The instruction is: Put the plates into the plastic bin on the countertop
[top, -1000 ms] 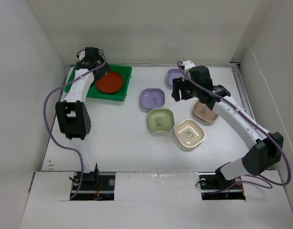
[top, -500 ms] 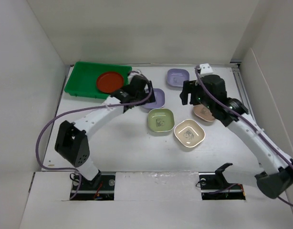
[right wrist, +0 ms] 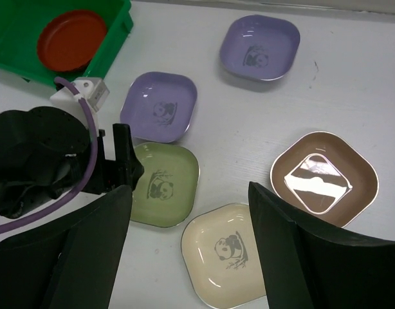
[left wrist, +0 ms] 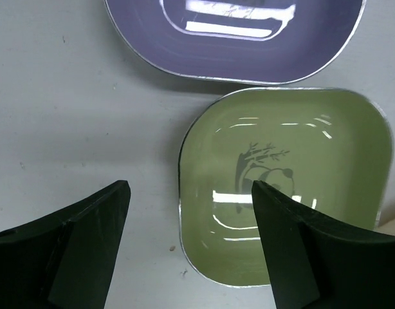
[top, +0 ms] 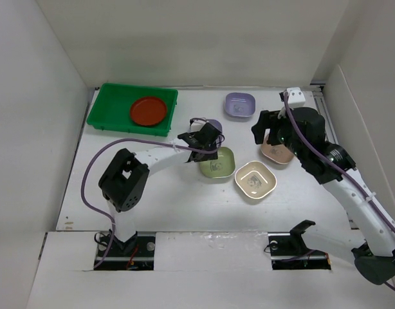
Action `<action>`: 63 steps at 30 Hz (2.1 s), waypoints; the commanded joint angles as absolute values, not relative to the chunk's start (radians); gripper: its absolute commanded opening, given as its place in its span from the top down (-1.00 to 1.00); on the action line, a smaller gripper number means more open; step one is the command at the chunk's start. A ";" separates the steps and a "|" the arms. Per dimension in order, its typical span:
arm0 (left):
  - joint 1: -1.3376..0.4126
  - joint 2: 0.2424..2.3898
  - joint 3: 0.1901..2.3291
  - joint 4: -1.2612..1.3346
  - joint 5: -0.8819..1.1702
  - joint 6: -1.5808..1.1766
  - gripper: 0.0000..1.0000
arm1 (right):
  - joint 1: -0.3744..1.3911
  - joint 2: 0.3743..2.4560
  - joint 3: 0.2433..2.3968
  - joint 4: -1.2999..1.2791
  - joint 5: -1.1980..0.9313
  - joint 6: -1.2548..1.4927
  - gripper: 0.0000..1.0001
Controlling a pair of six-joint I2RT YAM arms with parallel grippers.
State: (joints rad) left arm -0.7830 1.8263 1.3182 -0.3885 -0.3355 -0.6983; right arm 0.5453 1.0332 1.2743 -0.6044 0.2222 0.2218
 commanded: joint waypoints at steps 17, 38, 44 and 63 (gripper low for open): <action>-0.885 1.560 0.988 -0.451 -0.475 -0.882 1.00 | 0.583 0.983 1.302 -0.621 0.248 0.209 -0.57; -0.100 1.949 1.877 -0.569 -0.277 -0.620 1.00 | 0.563 1.138 1.272 -0.496 0.118 0.170 -0.57; -0.042 2.175 2.080 -0.618 -0.233 -0.606 1.00 | 0.554 1.147 1.252 -0.495 0.107 0.160 -0.57; -0.182 1.866 1.861 -0.463 -0.160 -0.563 -0.99 | 0.545 1.137 1.233 -0.486 0.097 0.150 -0.57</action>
